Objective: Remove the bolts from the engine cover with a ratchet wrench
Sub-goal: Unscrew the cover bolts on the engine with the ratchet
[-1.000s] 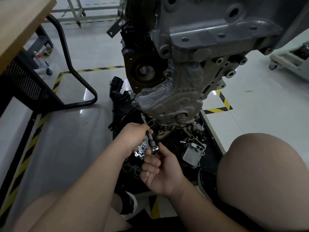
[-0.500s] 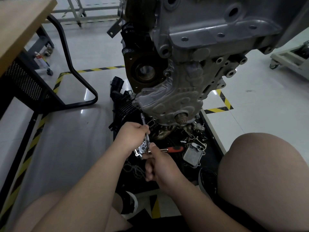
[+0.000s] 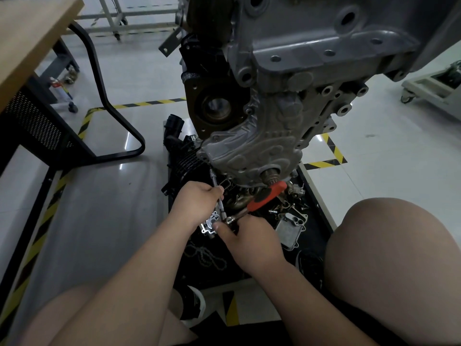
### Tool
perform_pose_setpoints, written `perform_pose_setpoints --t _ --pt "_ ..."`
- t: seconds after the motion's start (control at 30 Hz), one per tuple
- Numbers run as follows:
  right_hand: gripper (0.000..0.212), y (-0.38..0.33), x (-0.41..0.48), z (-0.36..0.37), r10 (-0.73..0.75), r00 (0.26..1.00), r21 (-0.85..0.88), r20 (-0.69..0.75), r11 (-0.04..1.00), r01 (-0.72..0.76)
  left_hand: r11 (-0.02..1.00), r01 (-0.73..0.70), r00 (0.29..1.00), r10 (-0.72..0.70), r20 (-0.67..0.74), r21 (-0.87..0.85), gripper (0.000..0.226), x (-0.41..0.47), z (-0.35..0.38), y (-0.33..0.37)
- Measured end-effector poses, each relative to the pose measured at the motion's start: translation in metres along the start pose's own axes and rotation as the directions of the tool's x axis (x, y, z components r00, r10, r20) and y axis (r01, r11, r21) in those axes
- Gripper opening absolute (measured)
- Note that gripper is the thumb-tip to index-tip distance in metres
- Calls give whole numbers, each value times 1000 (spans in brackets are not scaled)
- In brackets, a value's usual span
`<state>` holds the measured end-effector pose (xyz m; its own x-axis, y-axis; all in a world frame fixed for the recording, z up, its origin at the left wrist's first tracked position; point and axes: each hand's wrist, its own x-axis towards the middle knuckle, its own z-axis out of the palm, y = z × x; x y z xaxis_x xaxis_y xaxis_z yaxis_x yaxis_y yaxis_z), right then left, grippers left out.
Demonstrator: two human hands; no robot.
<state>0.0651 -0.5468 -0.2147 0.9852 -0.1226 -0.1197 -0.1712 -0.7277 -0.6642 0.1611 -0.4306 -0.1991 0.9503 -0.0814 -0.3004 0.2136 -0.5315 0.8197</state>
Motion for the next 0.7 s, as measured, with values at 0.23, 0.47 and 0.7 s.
perform_pose_setpoints --t 0.23,0.47,0.7 --pt "46 -7 -4 6 160 861 821 482 262 -508 995 59 998 -58 12 -81 35 2 1 6" --pt "55 -9 -6 14 -67 742 695 667 -304 -652 984 175 971 -168 171 -32 30 1 0 5" --pt "68 -11 -5 17 -59 720 684 692 -264 -680 996 67 990 -72 118 51 26 0 0 3"
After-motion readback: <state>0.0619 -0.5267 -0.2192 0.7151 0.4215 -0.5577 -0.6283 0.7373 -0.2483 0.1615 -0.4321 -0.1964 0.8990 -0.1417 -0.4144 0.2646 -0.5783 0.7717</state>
